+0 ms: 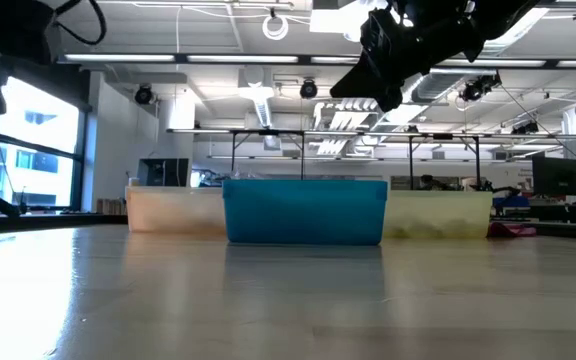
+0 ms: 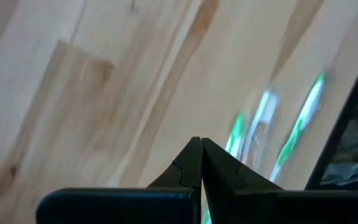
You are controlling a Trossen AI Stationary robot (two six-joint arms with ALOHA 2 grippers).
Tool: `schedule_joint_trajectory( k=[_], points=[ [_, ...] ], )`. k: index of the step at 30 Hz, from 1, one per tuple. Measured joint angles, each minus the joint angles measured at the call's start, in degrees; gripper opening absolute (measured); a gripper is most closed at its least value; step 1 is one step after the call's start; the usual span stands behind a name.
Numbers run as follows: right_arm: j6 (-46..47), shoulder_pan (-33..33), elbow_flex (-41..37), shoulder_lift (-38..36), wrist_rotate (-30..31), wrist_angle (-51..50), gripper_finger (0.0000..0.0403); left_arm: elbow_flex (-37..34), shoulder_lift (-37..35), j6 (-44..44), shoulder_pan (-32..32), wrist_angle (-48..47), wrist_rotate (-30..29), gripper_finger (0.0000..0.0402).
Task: Pick & Place Toothbrushes
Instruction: Put the green toothbrush into the top blue bin
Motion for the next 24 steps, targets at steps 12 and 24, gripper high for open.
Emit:
schedule_joint_trajectory(
  k=[12, 24],
  points=[
    [-0.07, 0.00, 0.00, -0.02, 4.59, 0.49, 0.0003, 4.38, 10.08, -9.50, -14.04, -4.65, 10.22, 0.0000],
    [0.33, 0.00, 0.00, -0.02, 4.46, 0.92, 0.0003, 4.41, 12.79, -16.98, -15.92, -0.50, 9.76, 0.0000]
  ],
)
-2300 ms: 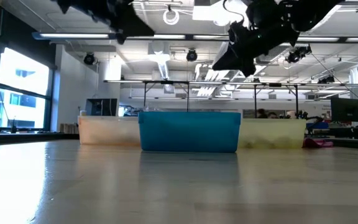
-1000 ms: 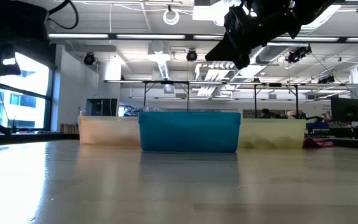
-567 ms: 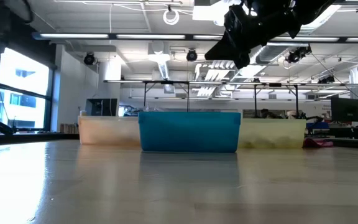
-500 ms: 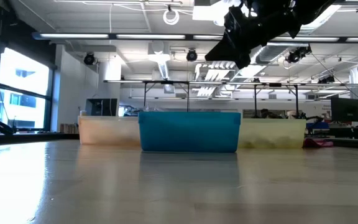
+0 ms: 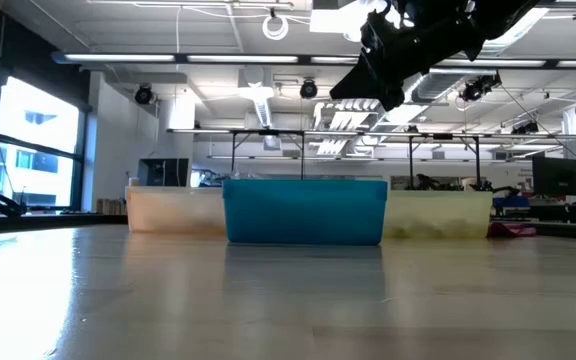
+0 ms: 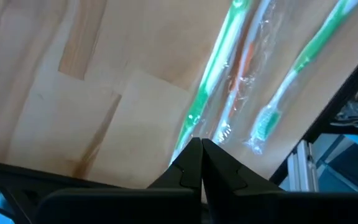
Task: Pick & Place Toothbrushes
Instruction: Put the green toothbrush into the top blue bin
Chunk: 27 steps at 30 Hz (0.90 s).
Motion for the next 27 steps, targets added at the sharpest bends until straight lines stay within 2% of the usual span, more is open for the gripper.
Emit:
schedule_joint_trajectory(
  k=[5, 10, 15, 27],
  points=[
    [1.63, 0.00, 0.00, 0.00, 1.20, -0.01, 0.0003, 0.00, 0.13, -1.93, 0.00, 0.10, -0.36, 0.0022],
    [2.70, -0.02, 0.00, 0.00, 4.11, 0.02, 0.0003, 0.00, 0.15, -1.46, -0.02, 0.10, -0.29, 0.0084],
    [2.62, 0.00, 0.00, 0.00, 4.31, -0.02, 0.0003, 0.00, 1.29, 2.25, -0.09, 0.07, -0.41, 0.0137],
    [1.49, 0.00, 0.00, 0.00, 4.31, -0.06, 0.0003, -0.02, 8.39, 1.06, -4.74, 5.34, -0.35, 0.0148]
  ],
)
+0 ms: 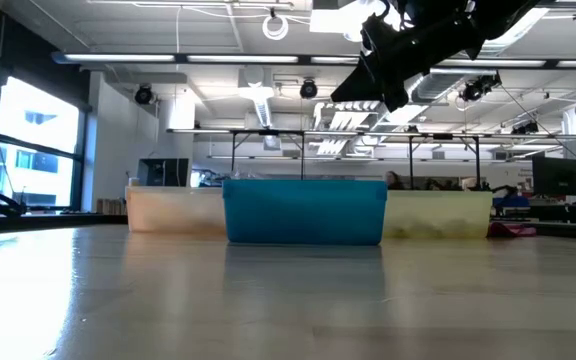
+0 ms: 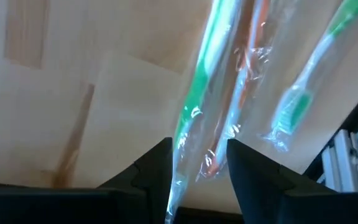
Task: Pick & Place Toothbrushes
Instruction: Put the green toothbrush into the top blue bin
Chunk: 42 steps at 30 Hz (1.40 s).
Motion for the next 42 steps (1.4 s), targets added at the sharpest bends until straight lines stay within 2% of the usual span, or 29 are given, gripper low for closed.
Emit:
schedule_joint_trajectory(
  k=[9, 18, 24, 28, 36, 39, 42],
  points=[
    [-0.01, 0.00, 0.00, 0.00, 0.00, 0.00, 0.0003, 0.00, 3.38, -3.14, -3.24, -0.51, 0.02, 0.0148],
    [-0.02, -0.01, 0.00, 0.00, 0.00, -0.01, 0.0003, 0.21, 7.74, -4.32, -3.52, -1.43, -0.21, 0.0148],
    [-0.02, 0.00, 0.00, 0.00, 0.00, -0.02, 0.0003, 0.20, 8.04, -4.32, -3.52, -1.35, -0.21, 0.0144],
    [-0.09, 0.00, 0.00, 0.00, 0.00, -0.02, 0.0003, 0.15, 8.06, -4.31, -3.52, -1.72, -0.30, 0.0114],
    [-0.47, 0.00, 0.00, 0.00, 0.00, -0.02, 0.0003, 0.09, 8.10, -4.05, -3.50, -2.97, -0.39, 0.0025],
    [-1.35, 0.00, 0.00, 0.00, -0.02, -0.02, 0.0003, 0.07, 8.13, -4.06, -3.50, -3.07, -0.40, 0.0010],
    [-1.97, -0.01, 0.00, 0.00, 0.00, -0.02, 0.0003, 0.07, 8.15, -4.06, -3.50, -3.11, -0.40, 0.0012]
  ],
)
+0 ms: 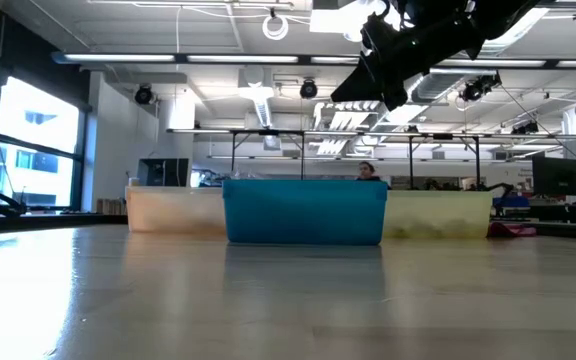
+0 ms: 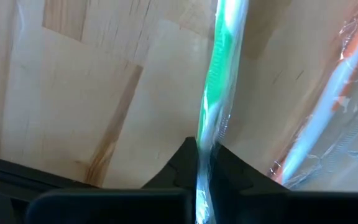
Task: Pick & Place Toothbrushes
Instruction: Put the green toothbrush into the top blue bin
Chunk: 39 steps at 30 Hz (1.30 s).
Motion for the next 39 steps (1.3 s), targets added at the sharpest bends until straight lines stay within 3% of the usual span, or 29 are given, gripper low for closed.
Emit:
schedule_joint_trajectory(
  k=[8, 21, 28, 34, 39],
  points=[
    [-0.02, -0.01, 0.00, -0.02, -2.88, 0.00, 0.0003, -0.31, -3.60, -0.03, 1.29, -2.02, -4.24, 0.0007],
    [-0.24, 0.00, 0.02, -0.04, -6.34, -0.48, 0.0003, -0.23, -23.40, 6.80, 8.34, -13.03, -26.88, 0.0008],
    [-2.97, 0.01, 0.02, -0.04, -10.81, -0.44, 0.0003, -0.22, -32.70, 14.97, 14.90, -12.48, -37.33, 0.0008],
    [-2.99, 0.00, 0.02, -0.04, -10.53, -0.39, 0.0003, -0.17, -36.73, 25.02, 23.40, -9.08, -40.51, 0.0008],
    [-2.99, 0.01, 0.02, -0.04, -10.56, 0.65, 0.0003, -0.15, -37.09, 40.69, 31.50, 2.67, -40.74, 0.0007]
  ],
)
